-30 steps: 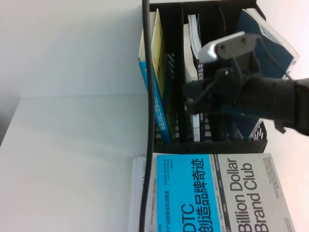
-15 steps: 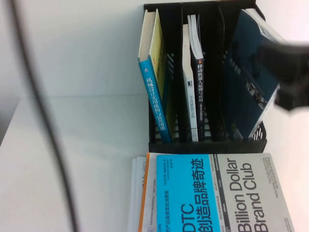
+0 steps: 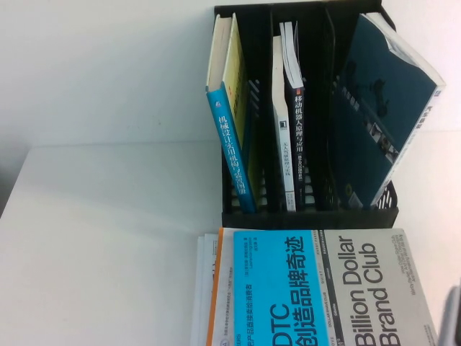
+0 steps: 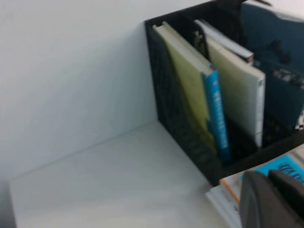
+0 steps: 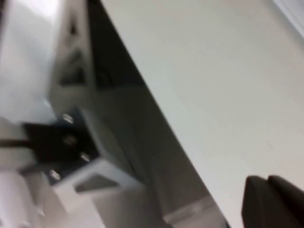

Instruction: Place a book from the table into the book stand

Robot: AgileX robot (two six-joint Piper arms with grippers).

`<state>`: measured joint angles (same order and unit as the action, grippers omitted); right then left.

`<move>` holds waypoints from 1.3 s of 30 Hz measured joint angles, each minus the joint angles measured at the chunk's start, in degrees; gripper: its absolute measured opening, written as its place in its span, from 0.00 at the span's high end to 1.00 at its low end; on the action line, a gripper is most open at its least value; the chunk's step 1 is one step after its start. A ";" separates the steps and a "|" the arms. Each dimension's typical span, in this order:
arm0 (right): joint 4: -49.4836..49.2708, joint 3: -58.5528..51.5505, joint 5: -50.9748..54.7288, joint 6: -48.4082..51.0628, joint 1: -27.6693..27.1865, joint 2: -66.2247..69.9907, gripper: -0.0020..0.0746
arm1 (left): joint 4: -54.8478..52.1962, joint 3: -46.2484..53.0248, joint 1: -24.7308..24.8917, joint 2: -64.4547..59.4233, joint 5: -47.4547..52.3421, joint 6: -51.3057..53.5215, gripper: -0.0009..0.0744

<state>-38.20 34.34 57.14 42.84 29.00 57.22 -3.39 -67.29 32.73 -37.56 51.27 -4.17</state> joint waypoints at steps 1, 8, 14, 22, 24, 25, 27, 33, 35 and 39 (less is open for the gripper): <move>6.52 0.61 1.48 -5.34 0.00 0.00 0.98 | -1.88 3.09 0.00 1.51 -1.76 -0.48 0.99; 46.36 5.18 3.82 -40.50 0.00 -0.79 0.98 | -14.71 16.14 0.00 5.57 -5.94 -13.59 0.99; 54.09 6.11 -5.89 -52.05 0.00 -11.63 0.98 | -14.56 23.25 0.00 5.69 -11.04 -19.45 0.99; 54.59 0.05 -16.70 -59.78 0.00 -36.59 0.98 | -11.28 37.77 0.00 7.70 -36.76 -20.07 0.99; 54.59 -3.03 -16.84 -60.76 0.00 -42.26 0.98 | -11.20 40.18 0.00 7.70 -41.25 -20.07 0.99; 54.59 -4.87 -16.84 -61.15 0.00 -45.19 0.98 | -11.20 41.34 0.00 7.70 -42.74 -20.07 0.99; 54.47 -8.69 -16.84 -61.66 0.00 -50.37 0.98 | -11.20 43.11 0.00 7.70 -44.35 -20.07 0.99; 53.96 -16.42 -19.69 -62.32 0.00 -57.82 0.98 | -11.20 44.45 0.00 7.70 -45.57 -20.07 0.99; 53.87 -17.34 -20.95 -62.45 0.00 -57.94 0.98 | -11.20 44.45 0.00 7.70 -45.57 -20.07 0.99; 53.87 -18.90 -22.25 -62.45 0.00 -57.94 0.98 | -11.20 44.45 0.00 7.70 -45.57 -20.07 0.99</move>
<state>15.66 15.44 34.89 -19.61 29.00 -0.72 -14.59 -22.84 32.73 -29.86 5.70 -24.23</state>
